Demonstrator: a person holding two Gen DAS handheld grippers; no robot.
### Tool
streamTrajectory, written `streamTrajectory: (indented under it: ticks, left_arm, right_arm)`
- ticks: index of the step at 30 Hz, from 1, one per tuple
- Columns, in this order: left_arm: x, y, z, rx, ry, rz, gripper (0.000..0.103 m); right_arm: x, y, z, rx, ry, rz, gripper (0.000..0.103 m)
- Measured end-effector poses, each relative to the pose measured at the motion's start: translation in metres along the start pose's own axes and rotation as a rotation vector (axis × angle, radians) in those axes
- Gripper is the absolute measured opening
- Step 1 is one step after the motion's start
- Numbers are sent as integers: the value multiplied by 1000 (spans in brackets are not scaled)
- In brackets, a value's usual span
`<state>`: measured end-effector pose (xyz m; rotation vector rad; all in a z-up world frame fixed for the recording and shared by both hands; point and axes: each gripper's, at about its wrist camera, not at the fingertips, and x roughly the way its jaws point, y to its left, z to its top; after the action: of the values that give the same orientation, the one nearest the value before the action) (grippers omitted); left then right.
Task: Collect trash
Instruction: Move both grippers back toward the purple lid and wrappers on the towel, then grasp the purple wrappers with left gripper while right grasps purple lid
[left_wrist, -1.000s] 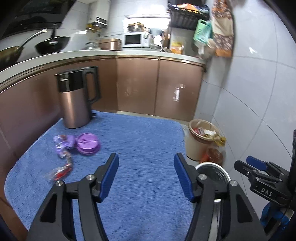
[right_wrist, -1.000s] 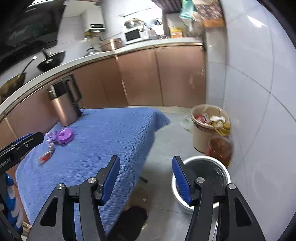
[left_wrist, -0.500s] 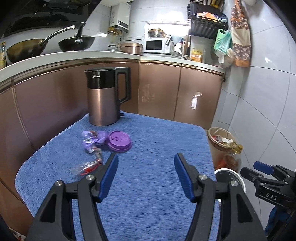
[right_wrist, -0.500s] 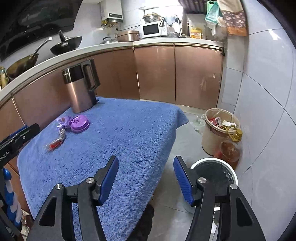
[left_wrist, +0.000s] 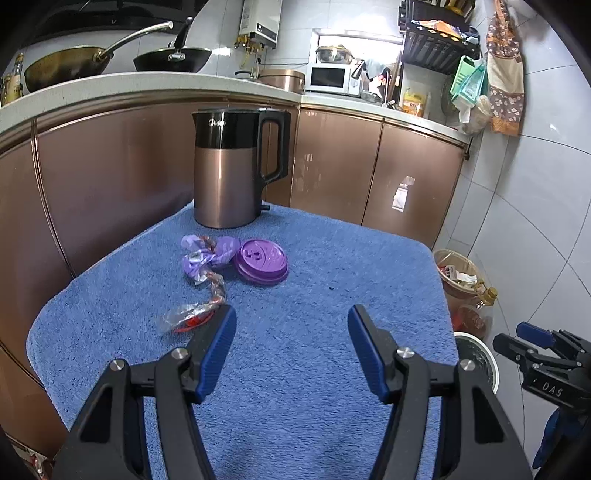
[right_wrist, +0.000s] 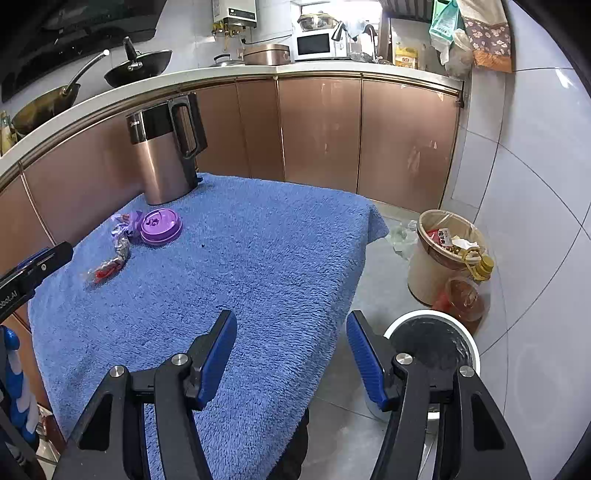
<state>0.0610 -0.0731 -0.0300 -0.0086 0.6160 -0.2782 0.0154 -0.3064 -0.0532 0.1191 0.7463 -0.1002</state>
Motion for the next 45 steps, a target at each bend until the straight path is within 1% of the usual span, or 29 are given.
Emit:
streamTrajectory:
  ticks: [4,8,12,15,17,20,23,28,30,32,35,40,42,44,45]
  left_arm:
    - [8,18,-7,-29,18,3,62]
    - [16,49,-14,-74,36,25,64]
    - [26,79,-17,-88,72,60,64]
    - [38,102,-13,-114,102,77,64]
    - [47,117,-8,-146,124,61,64]
    - [67,134,8,-186,159,16,64]
    - [87,140,24,-199,177,-6,64]
    - [138,139,48,-194,226,-32,64]
    - [154,139,53,-189,233,-15,64]
    - [170,143,57,-202,241,-26,64]
    - [187,150,59,-225,250,-41,64]
    - [204,160,59,-260,261,-73,63]
    - [208,162,58,-268,262,-90,60]
    - [213,163,57,-270,265,-101,44]
    - [215,164,56,-273,269,-107,41]
  right_arm:
    - [7,1,3,-9,15,3,60]
    - [18,3,7,-22,30,14,60]
    - [32,14,17,-54,44,44,60]
    - [47,26,32,-85,45,88,60]
    - [57,33,40,-99,49,118,60]
    - [77,48,56,-132,63,182,60]
    - [97,68,71,-176,69,233,64]
    - [136,101,89,-224,86,320,78]
    - [153,114,95,-243,93,341,81]
    - [171,127,100,-263,102,360,82]
    - [194,148,108,-296,108,380,89]
    - [225,180,116,-340,122,403,90]
    - [235,190,115,-356,135,409,90]
    - [243,196,115,-364,148,407,90]
    - [246,197,115,-365,152,401,90]
